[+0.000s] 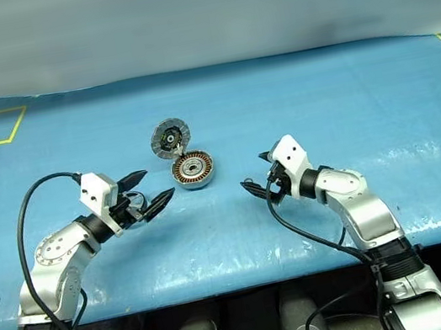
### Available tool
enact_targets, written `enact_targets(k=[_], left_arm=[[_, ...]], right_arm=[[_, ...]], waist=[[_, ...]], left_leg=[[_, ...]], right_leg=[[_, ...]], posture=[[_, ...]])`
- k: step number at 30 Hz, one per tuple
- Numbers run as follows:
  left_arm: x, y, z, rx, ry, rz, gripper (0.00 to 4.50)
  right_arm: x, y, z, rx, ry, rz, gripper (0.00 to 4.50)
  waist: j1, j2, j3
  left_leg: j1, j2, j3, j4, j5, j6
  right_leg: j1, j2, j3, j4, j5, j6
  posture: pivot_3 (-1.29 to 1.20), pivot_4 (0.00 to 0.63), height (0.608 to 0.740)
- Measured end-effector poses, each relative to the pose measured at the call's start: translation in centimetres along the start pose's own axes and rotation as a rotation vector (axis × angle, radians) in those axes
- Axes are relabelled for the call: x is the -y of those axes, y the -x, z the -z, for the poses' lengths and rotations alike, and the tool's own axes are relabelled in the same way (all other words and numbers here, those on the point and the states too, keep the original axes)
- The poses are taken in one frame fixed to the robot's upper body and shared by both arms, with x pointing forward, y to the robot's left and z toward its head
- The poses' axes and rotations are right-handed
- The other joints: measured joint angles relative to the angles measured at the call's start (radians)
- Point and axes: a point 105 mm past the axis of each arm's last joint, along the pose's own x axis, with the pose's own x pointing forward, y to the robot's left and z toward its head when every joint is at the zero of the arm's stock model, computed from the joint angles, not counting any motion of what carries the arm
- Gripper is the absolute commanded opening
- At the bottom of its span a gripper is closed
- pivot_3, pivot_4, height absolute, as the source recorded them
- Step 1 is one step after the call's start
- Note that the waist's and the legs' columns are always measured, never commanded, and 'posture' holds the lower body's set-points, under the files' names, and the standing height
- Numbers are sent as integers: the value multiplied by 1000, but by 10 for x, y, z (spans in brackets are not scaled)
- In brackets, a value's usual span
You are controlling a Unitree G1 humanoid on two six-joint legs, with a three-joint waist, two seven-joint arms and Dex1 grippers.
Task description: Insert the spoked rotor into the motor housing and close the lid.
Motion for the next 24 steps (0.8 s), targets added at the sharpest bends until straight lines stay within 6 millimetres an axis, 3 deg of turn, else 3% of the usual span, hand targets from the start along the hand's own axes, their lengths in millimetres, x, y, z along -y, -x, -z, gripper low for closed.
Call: enact_targets(k=[24], left_arm=[[4,-1,1,-2,1,28,4500]], right_arm=[[1,-1,1,-5,6,19,4469]], waist=[[0,0,0]], left_leg=[[0,0,0,0,0,0]], right_leg=[[0,0,0,0,0,0]], posture=[[0,150,740]])
